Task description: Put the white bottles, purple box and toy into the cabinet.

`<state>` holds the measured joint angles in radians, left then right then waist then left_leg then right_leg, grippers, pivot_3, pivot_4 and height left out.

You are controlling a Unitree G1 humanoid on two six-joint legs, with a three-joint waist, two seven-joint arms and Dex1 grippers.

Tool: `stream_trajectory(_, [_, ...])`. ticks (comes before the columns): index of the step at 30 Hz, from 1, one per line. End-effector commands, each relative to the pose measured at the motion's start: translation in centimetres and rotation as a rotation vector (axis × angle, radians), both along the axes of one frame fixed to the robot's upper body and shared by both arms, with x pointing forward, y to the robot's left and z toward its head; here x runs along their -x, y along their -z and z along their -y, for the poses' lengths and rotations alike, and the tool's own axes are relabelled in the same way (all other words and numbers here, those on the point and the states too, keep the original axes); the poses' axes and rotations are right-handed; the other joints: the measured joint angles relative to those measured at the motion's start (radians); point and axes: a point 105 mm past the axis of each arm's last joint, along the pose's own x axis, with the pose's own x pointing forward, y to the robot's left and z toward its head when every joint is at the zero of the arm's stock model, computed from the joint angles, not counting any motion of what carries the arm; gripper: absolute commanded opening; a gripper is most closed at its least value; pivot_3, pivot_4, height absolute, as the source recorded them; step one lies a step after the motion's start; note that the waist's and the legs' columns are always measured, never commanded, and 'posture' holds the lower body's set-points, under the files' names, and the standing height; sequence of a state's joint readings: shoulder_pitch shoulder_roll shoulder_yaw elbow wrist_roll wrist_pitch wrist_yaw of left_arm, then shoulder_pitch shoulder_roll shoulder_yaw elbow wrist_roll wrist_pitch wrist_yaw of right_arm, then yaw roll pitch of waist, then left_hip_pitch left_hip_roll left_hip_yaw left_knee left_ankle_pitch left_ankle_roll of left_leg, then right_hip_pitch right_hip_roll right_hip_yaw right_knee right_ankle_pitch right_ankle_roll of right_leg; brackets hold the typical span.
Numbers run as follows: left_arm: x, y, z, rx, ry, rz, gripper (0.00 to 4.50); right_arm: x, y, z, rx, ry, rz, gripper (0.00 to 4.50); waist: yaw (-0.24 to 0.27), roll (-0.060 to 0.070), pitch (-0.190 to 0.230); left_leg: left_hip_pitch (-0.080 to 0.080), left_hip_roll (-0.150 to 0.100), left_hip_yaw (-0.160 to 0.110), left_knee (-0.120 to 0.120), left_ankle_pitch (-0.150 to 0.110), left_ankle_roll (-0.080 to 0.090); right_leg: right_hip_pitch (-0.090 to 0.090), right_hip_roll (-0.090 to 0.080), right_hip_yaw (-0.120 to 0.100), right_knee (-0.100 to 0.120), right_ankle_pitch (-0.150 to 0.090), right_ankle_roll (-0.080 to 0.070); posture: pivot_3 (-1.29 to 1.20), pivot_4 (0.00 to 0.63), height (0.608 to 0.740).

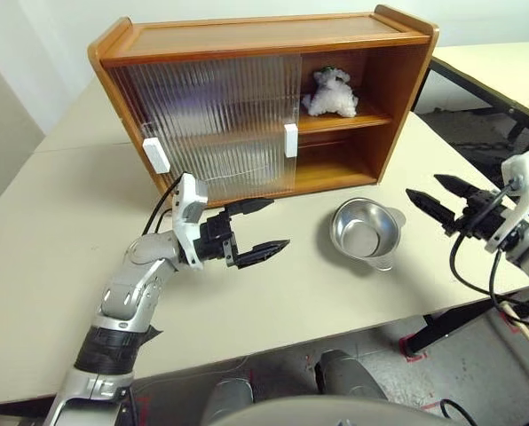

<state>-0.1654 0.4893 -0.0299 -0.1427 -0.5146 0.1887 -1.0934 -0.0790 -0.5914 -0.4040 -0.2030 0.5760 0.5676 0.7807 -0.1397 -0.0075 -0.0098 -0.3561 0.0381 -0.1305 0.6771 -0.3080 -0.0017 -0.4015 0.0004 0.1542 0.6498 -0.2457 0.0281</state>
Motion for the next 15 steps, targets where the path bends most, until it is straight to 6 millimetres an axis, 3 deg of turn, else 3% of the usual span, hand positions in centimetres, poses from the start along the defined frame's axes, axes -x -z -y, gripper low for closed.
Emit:
stream_trajectory(1, [-0.1, 0.3, 0.0, -0.007, 0.007, -0.017, 4.5, 1.1, 0.3, 0.3, -0.066, -0.001, -0.032, 4.46, -0.005, 0.0, 0.0, 0.0, 0.0, 0.0, 0.0, 0.0, 0.001, 0.0, 0.0, 0.0, 0.0, -0.001, 0.001, -0.23, 0.0, 0.74])
stream_trajectory(4, [0.0, 0.4, -0.2, -0.01, 0.007, -0.021, 4.5, 2.2, 1.4, 1.2, -0.141, 0.02, -0.096, 4.46, -0.009, 0.0, 0.0, 0.0, 0.0, 0.0, 0.0, -0.002, 0.003, -0.001, 0.0, 0.0, 0.0, -0.002, 0.003, -0.23, 0.0, 0.74])
stream_trajectory(11, [0.2, 0.8, -0.3, -0.023, 0.006, -0.026, 4.5, 5.2, 4.2, 0.7, -0.56, -0.008, -0.417, 4.46, -0.009, -0.001, 0.0, -0.001, 0.0, 0.0, -0.001, -0.004, 0.005, -0.002, 0.0, 0.0, 0.0, -0.005, 0.006, -0.22, 0.0, 0.74])
stream_trajectory(15, [0.2, 0.7, -0.4, -0.026, 0.003, -0.025, 4.5, 6.1, 5.9, 1.5, -0.741, 0.043, -0.546, 4.46, -0.008, -0.001, 0.0, -0.003, 0.0, 0.0, -0.001, -0.005, 0.005, -0.003, 0.0, 0.0, 0.0, -0.006, 0.006, -0.22, 0.001, 0.74])
